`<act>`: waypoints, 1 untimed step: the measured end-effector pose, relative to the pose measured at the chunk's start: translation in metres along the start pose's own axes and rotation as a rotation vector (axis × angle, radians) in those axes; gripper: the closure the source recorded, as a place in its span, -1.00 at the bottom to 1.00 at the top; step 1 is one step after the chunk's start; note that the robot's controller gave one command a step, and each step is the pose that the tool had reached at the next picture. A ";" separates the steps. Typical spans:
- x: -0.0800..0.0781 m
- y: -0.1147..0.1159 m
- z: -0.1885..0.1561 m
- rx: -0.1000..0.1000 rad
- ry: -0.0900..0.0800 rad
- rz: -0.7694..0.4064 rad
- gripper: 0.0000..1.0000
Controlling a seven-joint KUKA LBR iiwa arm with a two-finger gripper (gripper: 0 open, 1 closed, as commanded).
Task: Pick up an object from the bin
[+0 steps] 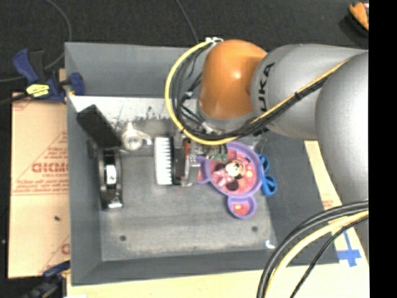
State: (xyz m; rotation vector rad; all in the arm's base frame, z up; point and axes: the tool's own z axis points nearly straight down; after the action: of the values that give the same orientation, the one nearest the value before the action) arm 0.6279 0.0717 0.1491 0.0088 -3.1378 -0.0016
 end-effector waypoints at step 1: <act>-0.001 0.000 -0.005 -0.001 -0.008 0.002 -1.00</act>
Offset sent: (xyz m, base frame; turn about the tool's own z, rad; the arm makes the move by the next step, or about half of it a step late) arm 0.0096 -0.0638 -0.0791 -0.4543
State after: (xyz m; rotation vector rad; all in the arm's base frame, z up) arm 0.6294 0.0715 0.1543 0.0056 -3.1455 -0.0028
